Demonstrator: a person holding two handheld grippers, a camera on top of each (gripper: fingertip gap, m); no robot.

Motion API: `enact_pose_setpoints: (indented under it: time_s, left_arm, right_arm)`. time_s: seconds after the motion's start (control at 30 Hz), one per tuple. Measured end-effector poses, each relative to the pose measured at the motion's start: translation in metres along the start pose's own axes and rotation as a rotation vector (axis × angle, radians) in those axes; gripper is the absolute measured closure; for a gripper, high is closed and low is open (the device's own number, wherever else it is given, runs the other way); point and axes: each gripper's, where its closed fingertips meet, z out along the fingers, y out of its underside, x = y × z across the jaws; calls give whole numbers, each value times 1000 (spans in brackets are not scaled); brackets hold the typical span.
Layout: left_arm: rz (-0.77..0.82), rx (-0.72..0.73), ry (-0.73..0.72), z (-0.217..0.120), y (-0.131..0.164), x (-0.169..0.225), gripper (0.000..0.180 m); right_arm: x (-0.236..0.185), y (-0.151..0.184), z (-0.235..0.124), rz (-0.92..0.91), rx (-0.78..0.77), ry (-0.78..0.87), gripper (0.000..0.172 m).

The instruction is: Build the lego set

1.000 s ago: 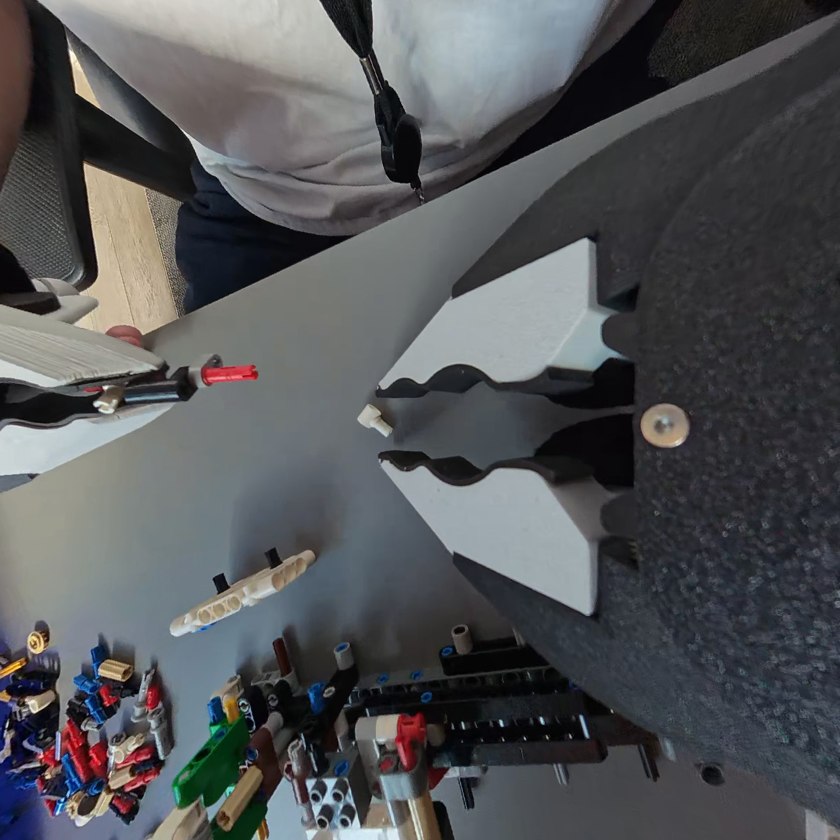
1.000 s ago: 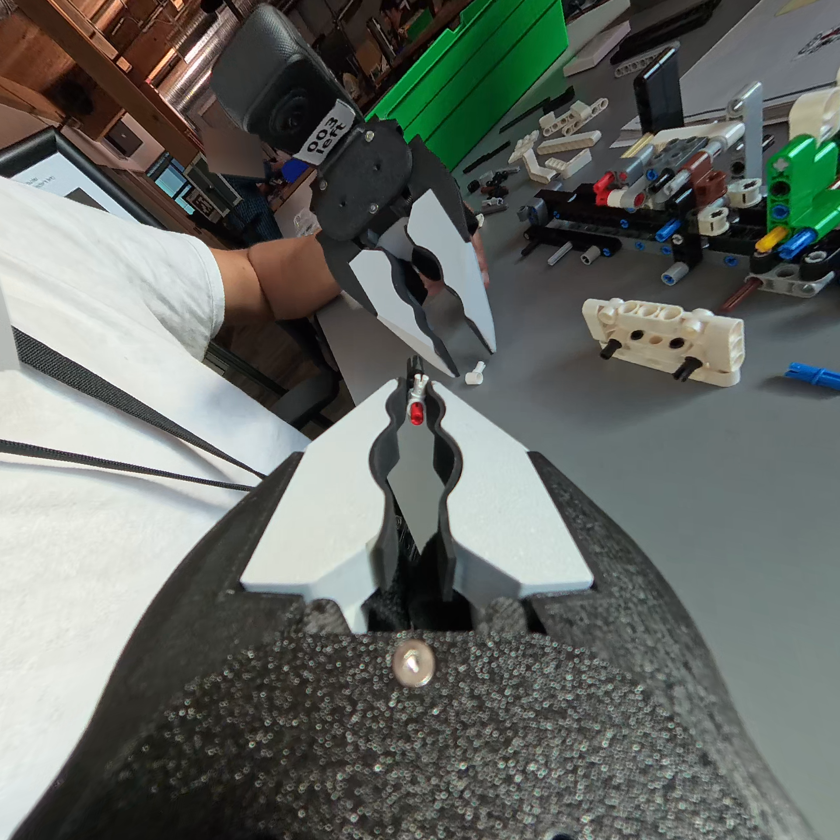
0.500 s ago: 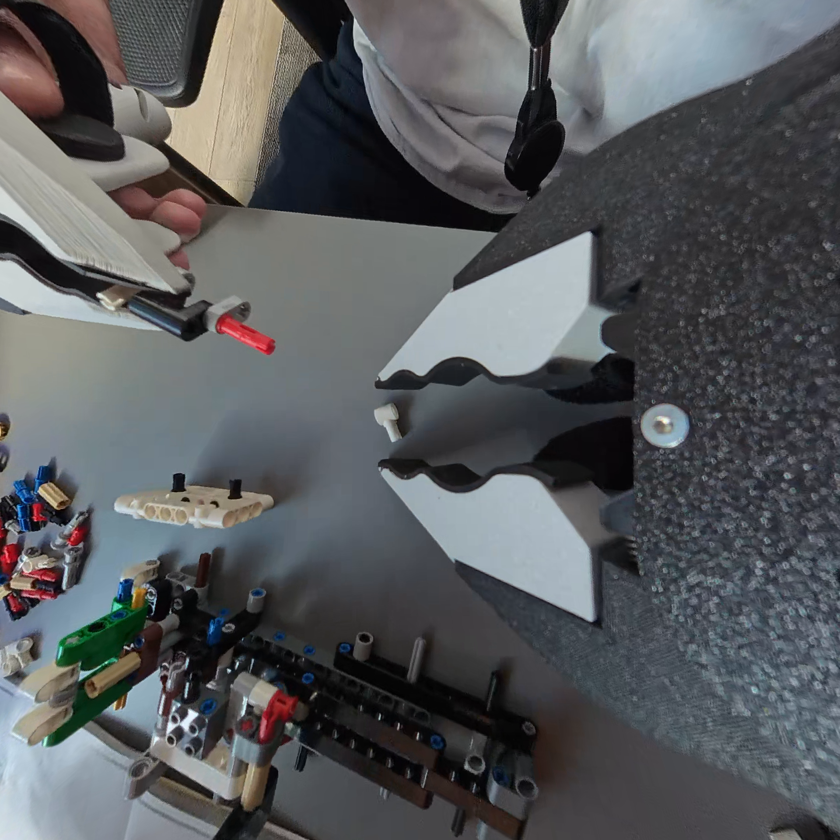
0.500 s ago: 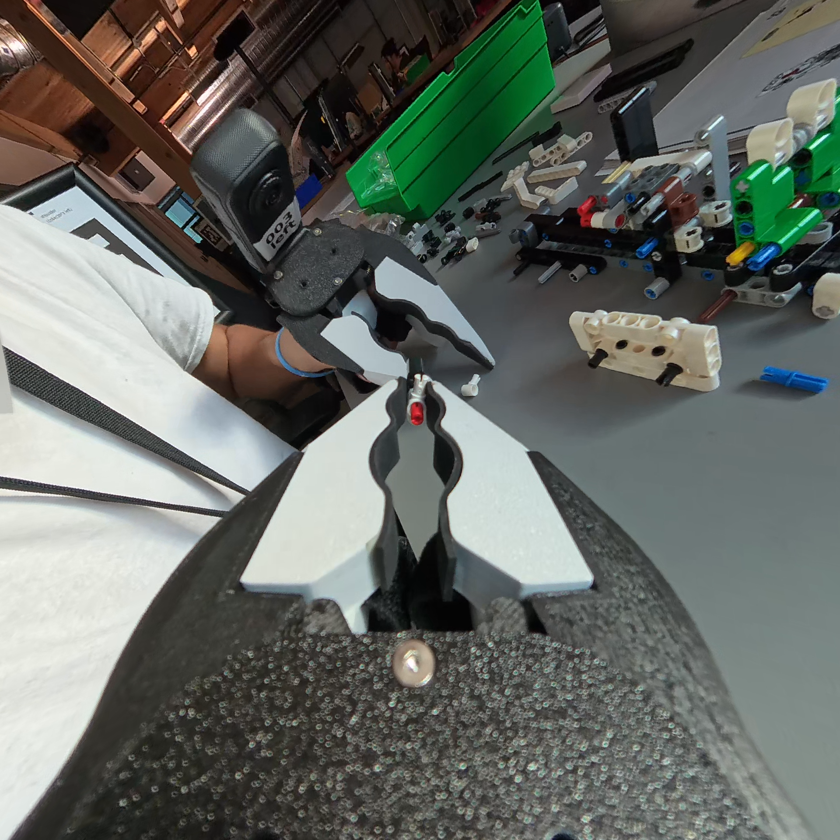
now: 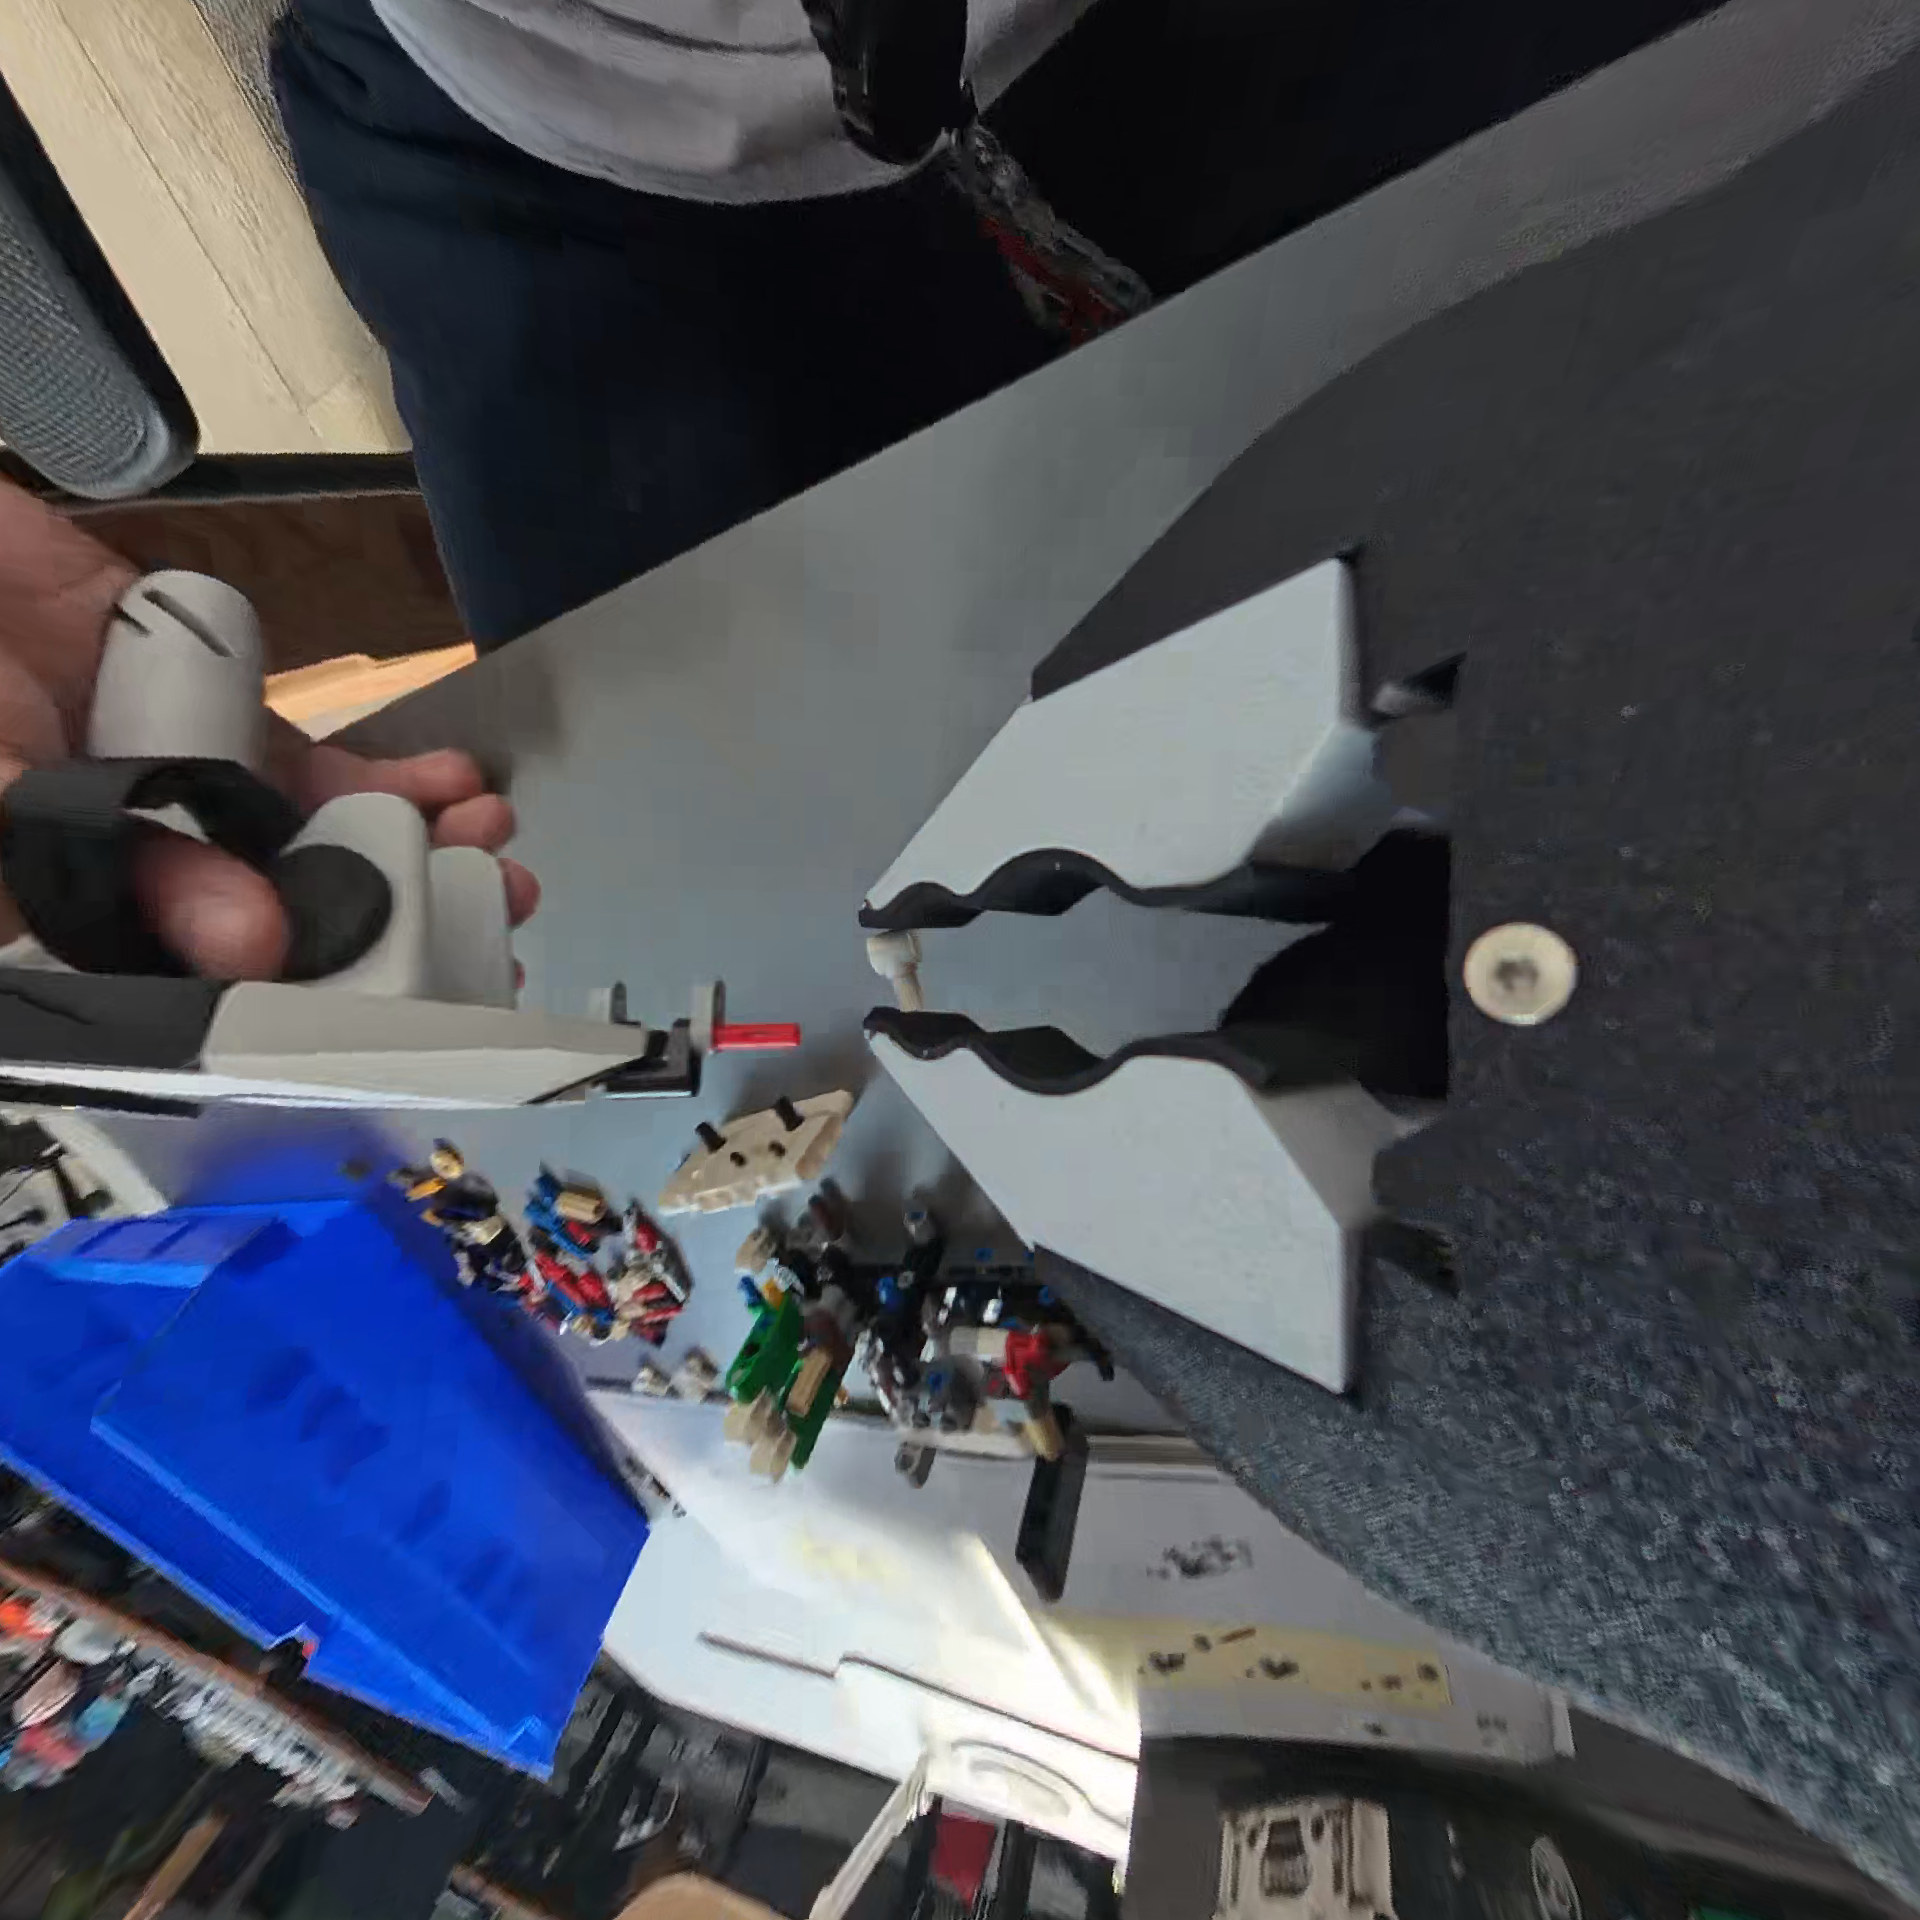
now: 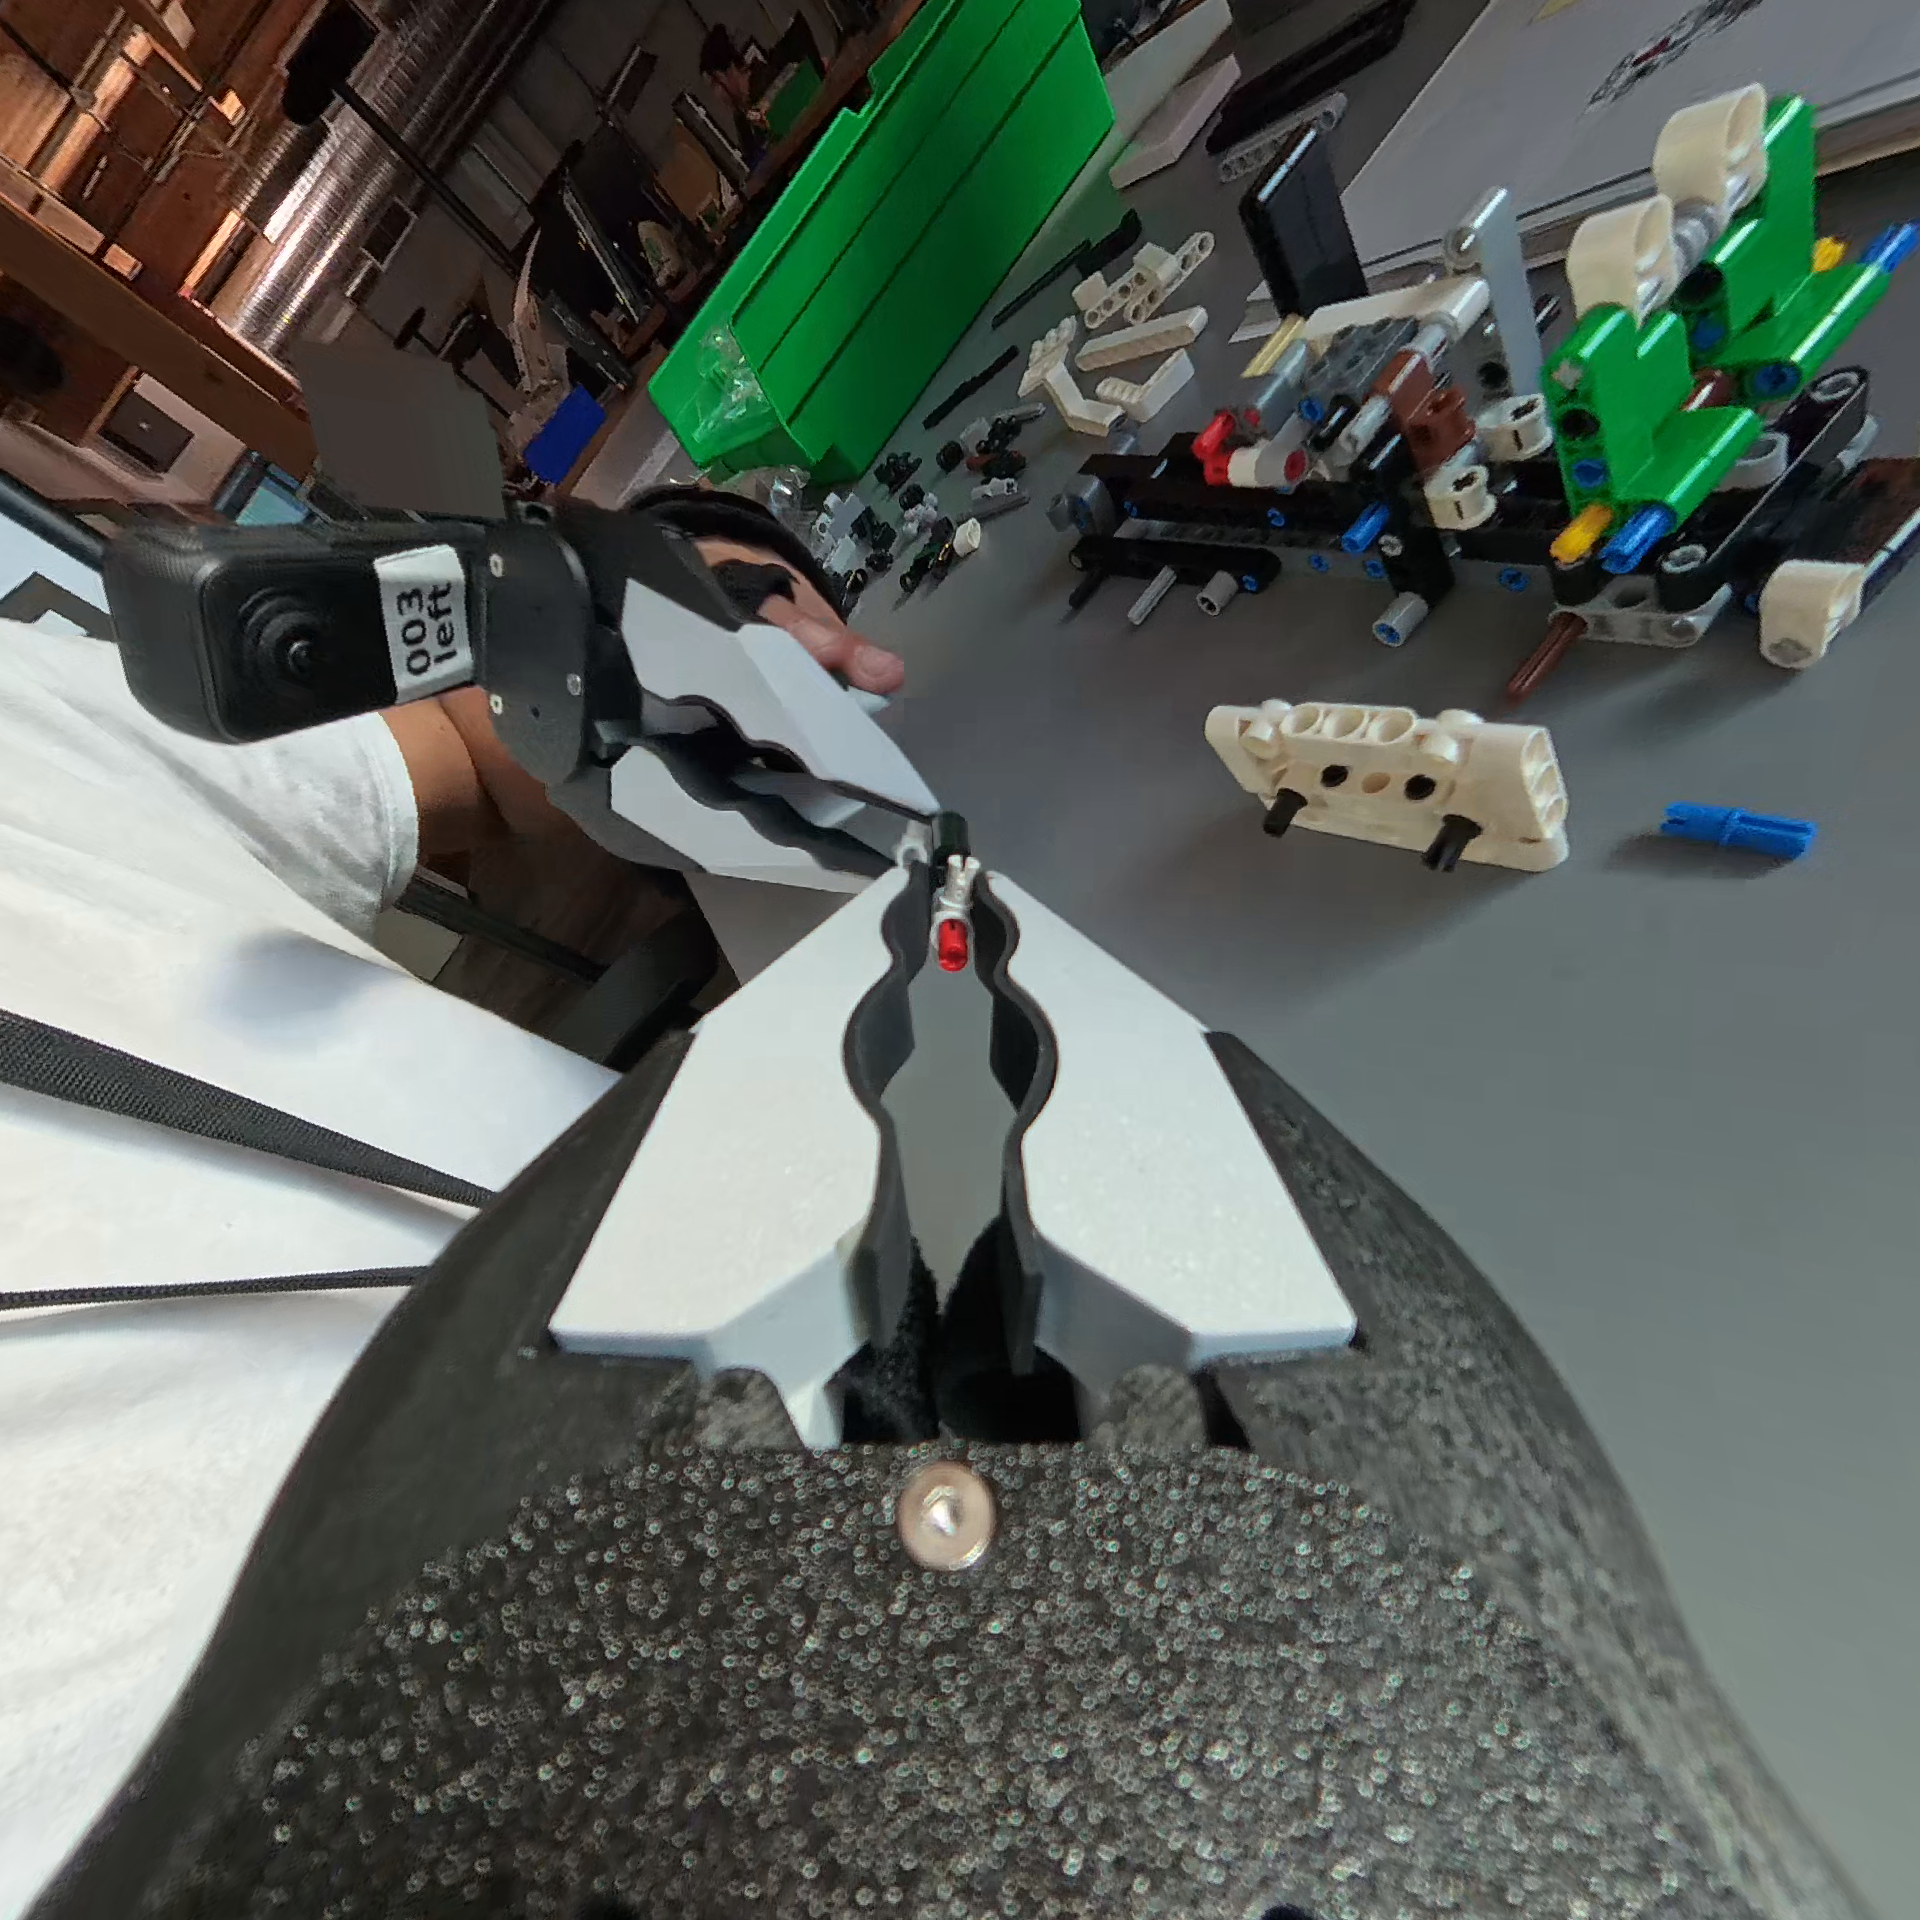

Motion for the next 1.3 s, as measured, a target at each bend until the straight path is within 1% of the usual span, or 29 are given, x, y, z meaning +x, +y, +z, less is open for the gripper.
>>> enact_pose_setpoints:
  time_s: [0.03,0.1,0.13,0.23,0.33,0.37,0.43,0.5,0.67,0.83,0.9,0.97,1.0,1.13,1.2,1.3]
  left_arm:
    - [64,36,-50,-6,-5,-7,167]
    - [157,70,-110,-13,-8,-17,168]
    - [179,64,-124,-14,-5,-22,168]
    - [187,88,-123,-14,5,-23,168]
    - [208,126,-123,-19,4,-20,168]
    - [196,138,-115,-20,4,-19,176]
    - [159,108,-88,-18,11,-18,176]
    - [127,125,-54,-18,8,-15,176]
    - [87,119,-40,-17,12,-18,175]
    - [97,118,-31,-17,11,-13,175]
    - [55,70,3,-15,19,-9,175]
    - [-34,-12,76,-12,31,0,175]
    - [-64,-31,101,-12,34,2,175]
    - [-153,-37,189,-15,32,11,175]
    - [-152,-67,223,-14,36,17,175]
    - [-143,-73,230,-13,37,19,175]
  right_arm:
    - [-2,-3,4,19,0,-25,166]
    - [-11,-10,12,66,-9,-107,166]
    - [-12,-14,17,71,-11,-123,166]
    - [-9,-14,30,25,-50,-127,166]
    - [-4,-12,34,-5,-72,-101,166]
    - [-5,-12,33,-11,-75,-110,166]
    - [-5,-11,33,-7,-69,-108,166]
    - [-7,-12,32,0,-60,-116,166]
    - [-3,-9,34,-14,-64,-77,166]
    - [-6,-8,36,31,-72,-95,166]
    - [-5,-7,35,37,-74,-85,166]
    - [-4,-4,35,27,-87,-71,166]
    - [-5,-3,36,28,-95,-73,166]
    - [-7,2,38,50,-134,-87,166]
    - [-6,2,38,55,-138,-90,166]
    - [-6,3,38,43,-134,-86,166]
